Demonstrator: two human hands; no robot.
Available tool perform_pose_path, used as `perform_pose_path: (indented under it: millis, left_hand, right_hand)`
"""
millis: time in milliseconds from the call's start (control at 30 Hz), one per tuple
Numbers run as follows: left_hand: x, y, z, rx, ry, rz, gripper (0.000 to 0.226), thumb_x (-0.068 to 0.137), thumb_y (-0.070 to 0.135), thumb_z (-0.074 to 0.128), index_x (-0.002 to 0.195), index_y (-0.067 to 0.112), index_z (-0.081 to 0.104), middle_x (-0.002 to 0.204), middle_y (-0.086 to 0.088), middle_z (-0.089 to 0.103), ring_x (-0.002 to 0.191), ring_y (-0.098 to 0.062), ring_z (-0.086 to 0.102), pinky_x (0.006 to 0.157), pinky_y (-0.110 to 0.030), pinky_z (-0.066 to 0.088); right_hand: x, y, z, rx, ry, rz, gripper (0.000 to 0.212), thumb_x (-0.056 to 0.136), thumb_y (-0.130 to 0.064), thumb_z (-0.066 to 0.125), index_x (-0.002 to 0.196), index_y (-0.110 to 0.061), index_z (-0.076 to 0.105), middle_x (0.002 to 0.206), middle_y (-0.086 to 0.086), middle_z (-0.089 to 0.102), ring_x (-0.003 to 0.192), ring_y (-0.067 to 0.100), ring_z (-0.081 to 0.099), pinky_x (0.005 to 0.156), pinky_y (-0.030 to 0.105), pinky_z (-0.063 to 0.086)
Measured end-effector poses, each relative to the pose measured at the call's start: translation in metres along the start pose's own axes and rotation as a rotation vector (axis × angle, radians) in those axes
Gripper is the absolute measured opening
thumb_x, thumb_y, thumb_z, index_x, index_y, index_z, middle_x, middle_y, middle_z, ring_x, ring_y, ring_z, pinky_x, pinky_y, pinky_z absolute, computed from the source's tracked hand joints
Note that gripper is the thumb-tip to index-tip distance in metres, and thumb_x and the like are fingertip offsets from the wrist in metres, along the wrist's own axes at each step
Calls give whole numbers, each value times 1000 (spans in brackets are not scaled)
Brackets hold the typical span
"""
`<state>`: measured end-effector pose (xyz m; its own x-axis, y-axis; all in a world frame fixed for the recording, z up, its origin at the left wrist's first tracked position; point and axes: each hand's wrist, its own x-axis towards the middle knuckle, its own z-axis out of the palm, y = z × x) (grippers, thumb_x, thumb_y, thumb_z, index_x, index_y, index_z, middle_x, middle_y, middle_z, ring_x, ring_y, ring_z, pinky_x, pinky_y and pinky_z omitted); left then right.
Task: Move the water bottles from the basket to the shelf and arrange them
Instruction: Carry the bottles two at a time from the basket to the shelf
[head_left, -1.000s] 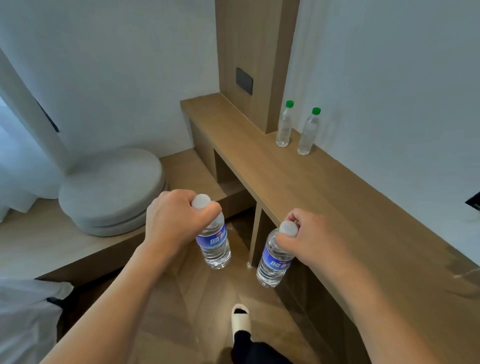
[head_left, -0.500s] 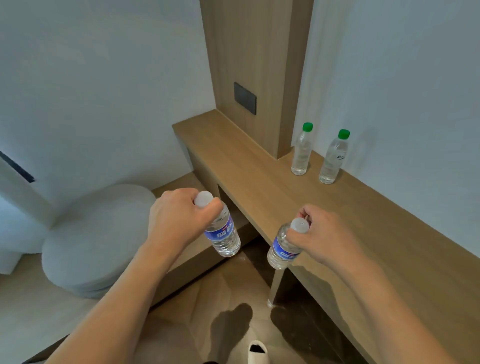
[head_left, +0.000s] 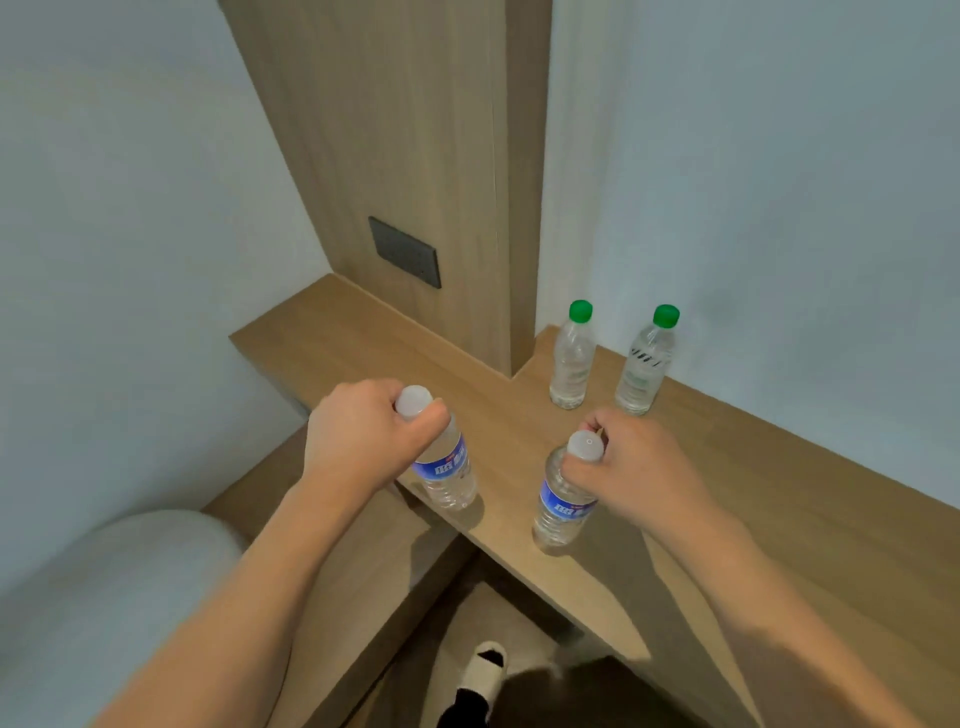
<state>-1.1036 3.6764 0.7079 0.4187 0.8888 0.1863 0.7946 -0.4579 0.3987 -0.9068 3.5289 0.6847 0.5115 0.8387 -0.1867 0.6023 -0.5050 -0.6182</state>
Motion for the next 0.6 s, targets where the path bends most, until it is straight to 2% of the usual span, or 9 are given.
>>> perform_pose_path:
  millis: [133,300,367,467,600]
  left_hand:
    - [63,-16,34,24,-103,99,48,77,50,61,49,19,37,44,4,38,42,-10,35,44,-24,23]
    - [121,-27,81,32,-195,192,49,75,55,57,51,16,42,47,2,46,47,-17,45,45,-25,26]
    - [136,-25,94,37,-214,187,50,75,54,59,52,14,41,49,0,47,53,-23,50,47,-27,26]
    - [154,-22,111,16,-277,189,46,76,53,57,54,13,47,52,0,53,57,-23,53,49,-28,28]
    - [172,-24,130,20,-289,246,49,72,60,48,57,14,48,57,-1,54,62,-27,55,53,-29,32]
  right_hand:
    - [46,-10,16,-42,55,51,19,75,-38,68,83,-28,54,77,-8,62,72,14,60,60,37,50]
    - [98,-13,35,-87,65,108,21,79,-41,66,88,-29,51,77,-9,60,68,9,55,54,29,37]
    - [113,-11,42,-105,113,119,19,80,-41,65,89,-29,52,77,-9,61,70,12,57,56,31,42]
    - [131,-6,52,-96,193,90,18,79,-39,63,87,-27,52,72,-5,61,66,18,58,59,35,51]
    - [151,-3,58,-44,164,123,18,74,-39,61,83,-26,53,70,-7,60,66,15,59,61,36,52]
